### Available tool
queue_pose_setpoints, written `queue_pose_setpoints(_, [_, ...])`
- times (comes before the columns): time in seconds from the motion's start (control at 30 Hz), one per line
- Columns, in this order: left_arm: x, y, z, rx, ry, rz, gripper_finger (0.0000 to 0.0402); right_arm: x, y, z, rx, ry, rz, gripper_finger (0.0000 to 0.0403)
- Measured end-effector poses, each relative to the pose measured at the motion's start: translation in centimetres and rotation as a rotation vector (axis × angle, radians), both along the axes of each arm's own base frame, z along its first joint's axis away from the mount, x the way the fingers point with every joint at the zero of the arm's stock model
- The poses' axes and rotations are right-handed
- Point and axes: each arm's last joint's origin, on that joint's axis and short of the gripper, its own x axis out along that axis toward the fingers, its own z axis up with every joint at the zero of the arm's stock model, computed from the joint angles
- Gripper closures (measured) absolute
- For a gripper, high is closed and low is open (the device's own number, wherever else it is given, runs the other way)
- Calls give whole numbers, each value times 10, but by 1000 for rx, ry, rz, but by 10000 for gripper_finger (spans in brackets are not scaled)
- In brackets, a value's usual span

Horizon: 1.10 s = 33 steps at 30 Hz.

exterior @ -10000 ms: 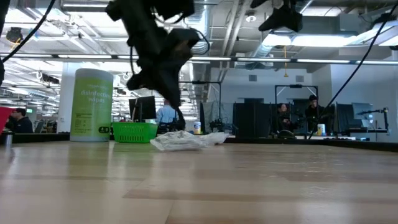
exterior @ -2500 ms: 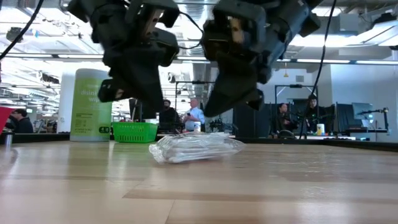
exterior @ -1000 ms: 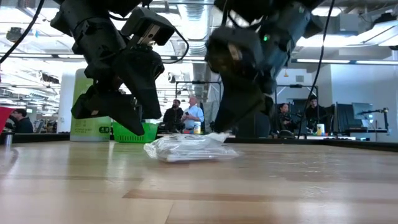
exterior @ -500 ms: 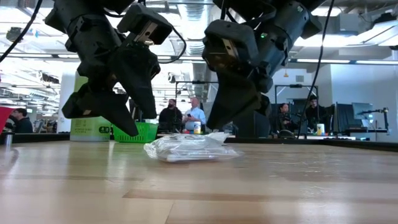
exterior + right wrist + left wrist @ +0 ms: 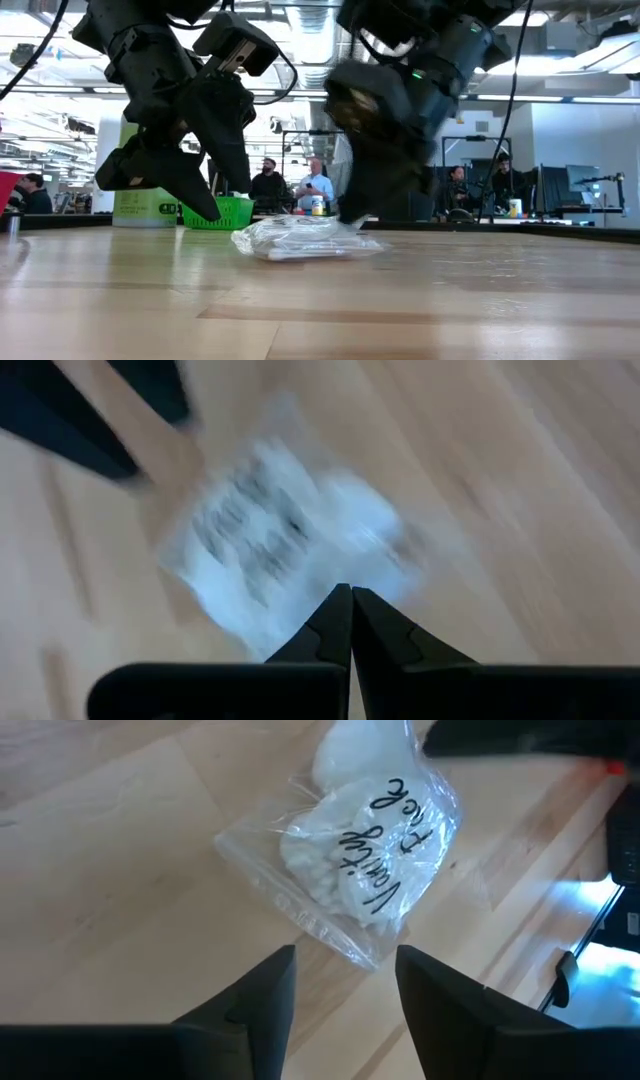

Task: Pick & Place Travel size toiletries
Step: Put the cotton pack into the right red bin

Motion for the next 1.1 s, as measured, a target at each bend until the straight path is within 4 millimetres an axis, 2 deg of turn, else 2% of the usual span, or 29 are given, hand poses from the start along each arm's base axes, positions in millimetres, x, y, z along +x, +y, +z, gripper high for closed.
queue_pose_setpoints(0.17, [0, -1, 0, -8, 2, -5, 233, 7, 10, -9, 11, 24, 27, 403])
queue_pose_setpoints(0.47, [-4, 0, -5, -21, 7, 3, 226, 3, 11, -16, 14, 60, 21, 403])
queue_pose_setpoints(0.77, [-1, 3, -8, -110, -183, 69, 224, 3, 11, -16, 16, 61, 22, 403])
queue_pose_setpoints(1.1, [-3, 13, -13, -141, -217, 116, 224, 3, 11, -16, 16, 61, 22, 403])
